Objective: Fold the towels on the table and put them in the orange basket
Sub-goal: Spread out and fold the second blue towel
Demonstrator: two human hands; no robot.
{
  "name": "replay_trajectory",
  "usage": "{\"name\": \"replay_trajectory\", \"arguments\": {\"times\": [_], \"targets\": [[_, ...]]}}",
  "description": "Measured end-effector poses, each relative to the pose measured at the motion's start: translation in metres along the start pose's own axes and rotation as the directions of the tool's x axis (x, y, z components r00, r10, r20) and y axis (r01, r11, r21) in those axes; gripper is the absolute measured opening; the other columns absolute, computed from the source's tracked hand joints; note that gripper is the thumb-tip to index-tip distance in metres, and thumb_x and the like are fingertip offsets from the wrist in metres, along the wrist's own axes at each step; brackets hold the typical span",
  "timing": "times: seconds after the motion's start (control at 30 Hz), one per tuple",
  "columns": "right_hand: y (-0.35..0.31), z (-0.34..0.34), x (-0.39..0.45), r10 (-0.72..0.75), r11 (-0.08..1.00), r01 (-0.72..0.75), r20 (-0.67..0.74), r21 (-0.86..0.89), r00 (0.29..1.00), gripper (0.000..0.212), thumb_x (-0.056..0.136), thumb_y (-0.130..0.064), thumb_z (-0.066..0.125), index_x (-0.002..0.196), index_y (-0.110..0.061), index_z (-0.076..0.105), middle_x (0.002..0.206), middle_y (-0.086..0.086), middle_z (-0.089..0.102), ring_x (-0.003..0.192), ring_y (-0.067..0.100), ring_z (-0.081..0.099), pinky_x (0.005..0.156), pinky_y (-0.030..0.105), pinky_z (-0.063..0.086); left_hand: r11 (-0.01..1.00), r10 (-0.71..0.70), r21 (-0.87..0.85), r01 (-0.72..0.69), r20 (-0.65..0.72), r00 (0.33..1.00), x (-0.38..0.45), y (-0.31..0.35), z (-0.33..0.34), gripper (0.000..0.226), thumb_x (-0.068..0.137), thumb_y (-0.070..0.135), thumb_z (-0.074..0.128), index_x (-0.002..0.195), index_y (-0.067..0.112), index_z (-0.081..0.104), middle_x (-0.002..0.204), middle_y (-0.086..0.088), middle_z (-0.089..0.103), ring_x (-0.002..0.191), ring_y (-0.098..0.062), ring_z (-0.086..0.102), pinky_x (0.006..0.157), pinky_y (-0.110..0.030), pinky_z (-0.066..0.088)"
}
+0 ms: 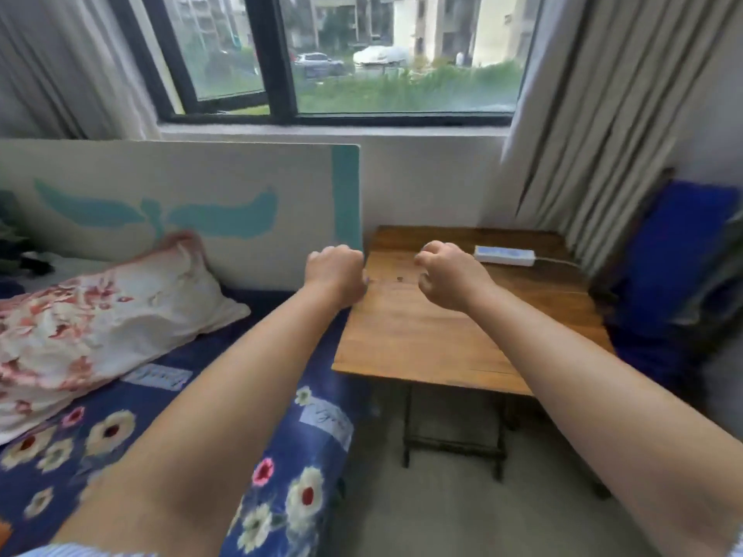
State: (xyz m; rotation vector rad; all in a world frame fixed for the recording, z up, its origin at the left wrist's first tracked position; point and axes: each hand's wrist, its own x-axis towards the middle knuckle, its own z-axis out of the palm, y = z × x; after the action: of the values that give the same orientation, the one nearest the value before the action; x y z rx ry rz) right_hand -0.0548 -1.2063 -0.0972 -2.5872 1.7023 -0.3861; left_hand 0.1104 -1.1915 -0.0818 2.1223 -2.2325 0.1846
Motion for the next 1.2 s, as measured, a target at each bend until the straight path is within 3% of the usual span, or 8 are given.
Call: {"name": "replay_trajectory", "arguments": {"times": [0.1,0.23,0.37,0.57,0.73,0.9,1.03,1.2], "targets": [[0.083,-0.024,-0.021,0.134,0.991,-0.132,0.055,-0.031,0.990,0.031,0.088,-0.015,0.042,0.114,-0.004,0.055,0.131,0.012,0.045,0.119,0.031,0.044,0.094,0.039,0.045,0.992,0.123,0.017,-0.123,-0.004,0.992,0.038,0.084,0.004,0.030,0.090,0.024,0.042,0.107,0.008,0.060,0.117,-0.013,0.058,0.108,-0.033,0.054,0.086,-0.035,0.042],[0.217,-0.058,-0.055,0.299,0.952,-0.297,0.022,-0.070,0.954,0.033,0.089,-0.016,0.042,0.118,-0.006,0.054,0.131,0.010,0.045,0.120,0.028,0.043,0.097,0.040,0.043,0.961,0.274,-0.028,-0.275,-0.010,0.962,0.088,0.225,0.003,0.027,0.090,0.018,0.041,0.106,0.008,0.060,0.116,-0.013,0.057,0.107,-0.032,0.054,0.081,-0.034,0.040],[0.307,-0.082,-0.085,0.394,0.916,-0.391,0.006,-0.089,0.919,0.034,0.092,-0.016,0.040,0.123,-0.009,0.051,0.135,0.008,0.043,0.122,0.025,0.041,0.096,0.039,0.043,0.916,0.399,-0.027,-0.400,-0.024,0.917,0.123,0.318,0.003,0.027,0.091,0.020,0.041,0.105,0.010,0.062,0.113,-0.012,0.058,0.105,-0.031,0.055,0.078,-0.032,0.038],[0.418,-0.103,-0.103,0.558,0.826,-0.558,-0.019,-0.081,0.830,0.032,0.091,-0.012,0.038,0.118,-0.005,0.053,0.127,0.011,0.048,0.115,0.028,0.046,0.092,0.042,0.046,0.851,0.517,-0.079,-0.519,-0.053,0.855,0.183,0.416,0.001,0.027,0.089,0.020,0.041,0.100,0.009,0.063,0.112,-0.012,0.059,0.104,-0.033,0.055,0.077,-0.031,0.036],[0.496,-0.109,-0.088,0.642,0.758,-0.648,-0.085,-0.078,0.762,0.030,0.090,-0.013,0.041,0.114,-0.006,0.056,0.124,0.010,0.051,0.112,0.028,0.049,0.080,0.029,0.041,0.803,0.585,-0.096,-0.588,-0.062,0.809,0.250,0.479,-0.002,0.023,0.091,0.017,0.042,0.096,0.009,0.063,0.108,-0.011,0.059,0.101,-0.031,0.055,0.073,-0.032,0.030],[0.563,-0.124,-0.063,0.708,0.695,-0.718,-0.138,-0.034,0.692,0.032,0.088,-0.012,0.043,0.116,-0.005,0.057,0.124,0.013,0.053,0.113,0.029,0.050,0.089,0.034,0.046,0.767,0.633,-0.094,-0.635,-0.052,0.773,0.324,0.537,0.000,0.021,0.090,0.014,0.040,0.085,0.011,0.060,0.104,-0.010,0.060,0.095,-0.030,0.057,0.069,-0.030,0.034],[0.605,-0.124,-0.051,0.741,0.657,-0.754,-0.177,-0.005,0.647,0.030,0.089,-0.015,0.045,0.114,-0.005,0.059,0.122,0.011,0.056,0.112,0.027,0.052,0.083,0.030,0.043,0.760,0.643,-0.132,-0.637,0.001,0.766,0.368,0.577,0.011,0.024,0.092,0.016,0.037,0.094,0.009,0.060,0.102,-0.008,0.059,0.088,-0.027,0.056,0.065,-0.030,0.035],[0.668,-0.113,-0.026,0.765,0.637,-0.770,-0.158,0.042,0.624,0.026,0.090,-0.018,0.048,0.106,-0.003,0.062,0.112,0.013,0.061,0.102,0.027,0.056,0.078,0.029,0.044,0.766,0.624,-0.249,-0.593,0.062,0.779,0.418,0.629,0.037,0.025,0.091,0.015,0.035,0.078,0.009,0.056,0.093,-0.007,0.055,0.081,-0.022,0.052,0.056,-0.027,0.037]]}}
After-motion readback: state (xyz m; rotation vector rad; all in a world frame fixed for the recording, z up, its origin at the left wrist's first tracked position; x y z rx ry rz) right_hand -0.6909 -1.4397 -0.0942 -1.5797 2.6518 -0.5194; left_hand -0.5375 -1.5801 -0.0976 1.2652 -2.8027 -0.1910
